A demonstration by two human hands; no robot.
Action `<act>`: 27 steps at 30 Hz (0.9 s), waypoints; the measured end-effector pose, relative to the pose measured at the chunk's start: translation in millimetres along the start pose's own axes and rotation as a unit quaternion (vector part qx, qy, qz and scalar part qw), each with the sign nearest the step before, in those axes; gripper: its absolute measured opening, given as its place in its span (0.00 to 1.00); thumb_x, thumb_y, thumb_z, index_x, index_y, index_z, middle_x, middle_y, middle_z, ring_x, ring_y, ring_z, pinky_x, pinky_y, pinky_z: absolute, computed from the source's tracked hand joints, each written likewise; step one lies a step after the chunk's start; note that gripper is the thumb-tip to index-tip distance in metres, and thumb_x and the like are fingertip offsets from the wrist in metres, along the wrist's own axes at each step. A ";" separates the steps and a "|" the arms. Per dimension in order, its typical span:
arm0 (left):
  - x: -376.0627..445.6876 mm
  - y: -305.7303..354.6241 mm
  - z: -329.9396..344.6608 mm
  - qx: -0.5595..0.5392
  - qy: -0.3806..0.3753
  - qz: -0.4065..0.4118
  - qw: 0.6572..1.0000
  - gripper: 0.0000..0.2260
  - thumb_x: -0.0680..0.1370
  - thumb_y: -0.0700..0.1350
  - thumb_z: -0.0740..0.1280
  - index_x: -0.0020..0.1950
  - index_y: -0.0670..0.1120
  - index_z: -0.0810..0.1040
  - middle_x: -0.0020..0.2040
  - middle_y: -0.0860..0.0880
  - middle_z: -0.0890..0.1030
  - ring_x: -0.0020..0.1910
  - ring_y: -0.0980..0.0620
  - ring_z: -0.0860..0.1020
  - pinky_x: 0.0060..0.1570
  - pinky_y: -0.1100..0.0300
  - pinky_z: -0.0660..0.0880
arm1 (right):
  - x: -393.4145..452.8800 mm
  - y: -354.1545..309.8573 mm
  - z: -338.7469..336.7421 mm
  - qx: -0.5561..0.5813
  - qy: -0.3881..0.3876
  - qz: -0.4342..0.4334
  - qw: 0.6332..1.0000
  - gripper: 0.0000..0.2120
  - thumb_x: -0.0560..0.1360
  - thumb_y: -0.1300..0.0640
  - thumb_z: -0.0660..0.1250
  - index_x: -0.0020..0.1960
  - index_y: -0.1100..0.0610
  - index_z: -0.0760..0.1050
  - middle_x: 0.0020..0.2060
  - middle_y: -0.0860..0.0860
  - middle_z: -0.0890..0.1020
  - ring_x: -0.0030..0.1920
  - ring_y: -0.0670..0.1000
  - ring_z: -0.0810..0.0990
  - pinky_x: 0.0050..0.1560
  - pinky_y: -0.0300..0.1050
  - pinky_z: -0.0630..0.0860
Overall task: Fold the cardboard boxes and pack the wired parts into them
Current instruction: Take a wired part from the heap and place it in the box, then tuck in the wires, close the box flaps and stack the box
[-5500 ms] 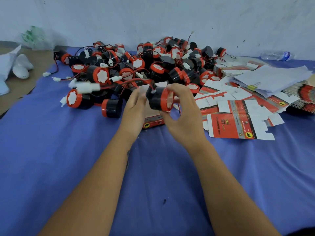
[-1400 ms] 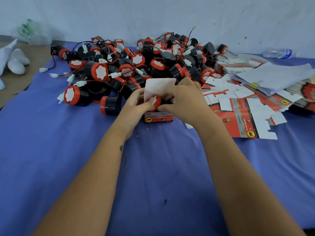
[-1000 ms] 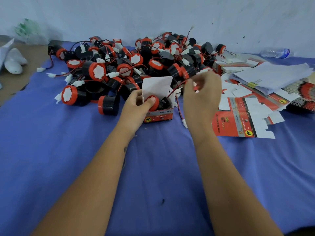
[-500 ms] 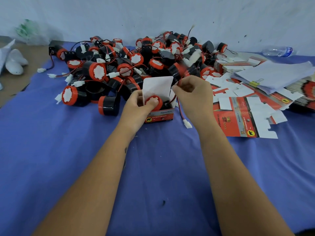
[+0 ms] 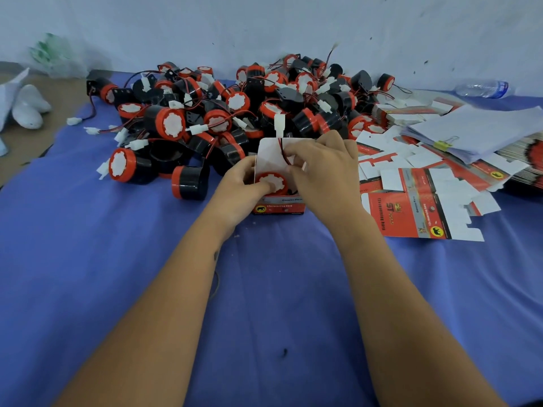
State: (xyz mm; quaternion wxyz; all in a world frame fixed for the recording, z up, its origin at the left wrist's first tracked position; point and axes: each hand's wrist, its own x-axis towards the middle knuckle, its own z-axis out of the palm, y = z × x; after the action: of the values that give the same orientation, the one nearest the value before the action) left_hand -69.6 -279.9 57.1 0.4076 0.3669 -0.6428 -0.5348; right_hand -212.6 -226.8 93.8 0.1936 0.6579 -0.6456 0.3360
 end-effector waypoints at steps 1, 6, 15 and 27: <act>0.1 0.6 -0.4 0.000 -0.008 0.001 1.000 0.14 0.77 0.38 0.69 0.55 0.57 0.78 0.49 0.56 0.85 0.48 0.59 0.83 0.45 0.66 0.79 | -2.1 -0.2 0.1 0.006 0.009 -0.008 1.000 0.09 0.73 0.59 0.71 0.52 0.54 0.83 0.43 0.47 0.84 0.48 0.55 0.74 0.50 0.45 0.57; 0.6 3.0 -0.4 0.004 -0.036 -0.001 0.999 0.14 0.78 0.41 0.70 0.62 0.52 0.78 0.53 0.54 0.85 0.52 0.56 0.83 0.52 0.60 0.79 | -0.7 -4.3 2.0 0.055 0.055 0.014 0.997 0.10 0.76 0.53 0.69 0.53 0.56 0.82 0.40 0.49 0.84 0.47 0.53 0.75 0.51 0.45 0.60; 0.2 0.8 -1.0 -0.001 -0.035 0.004 0.999 0.13 0.78 0.43 0.71 0.60 0.56 0.78 0.52 0.56 0.84 0.52 0.57 0.83 0.54 0.58 0.79 | -1.4 -1.7 -0.9 0.051 0.118 -0.050 0.990 0.05 0.74 0.62 0.70 0.48 0.57 0.83 0.36 0.52 0.83 0.36 0.55 0.78 0.32 0.45 0.72; -3.3 -0.2 -3.9 -0.021 -0.023 0.032 0.999 0.17 0.76 0.36 0.71 0.56 0.59 0.79 0.50 0.56 0.85 0.50 0.58 0.83 0.45 0.66 0.78 | -9.1 3.4 8.3 -0.116 0.057 -0.136 0.982 0.06 0.73 0.58 0.72 0.49 0.55 0.85 0.40 0.50 0.85 0.44 0.56 0.81 0.57 0.50 0.61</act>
State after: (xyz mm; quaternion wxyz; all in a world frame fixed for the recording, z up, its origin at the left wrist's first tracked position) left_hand -64.7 -278.4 56.8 0.4170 0.3250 -0.6525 -0.5429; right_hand -213.8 -226.3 81.1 0.3489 0.6928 -0.5723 0.2661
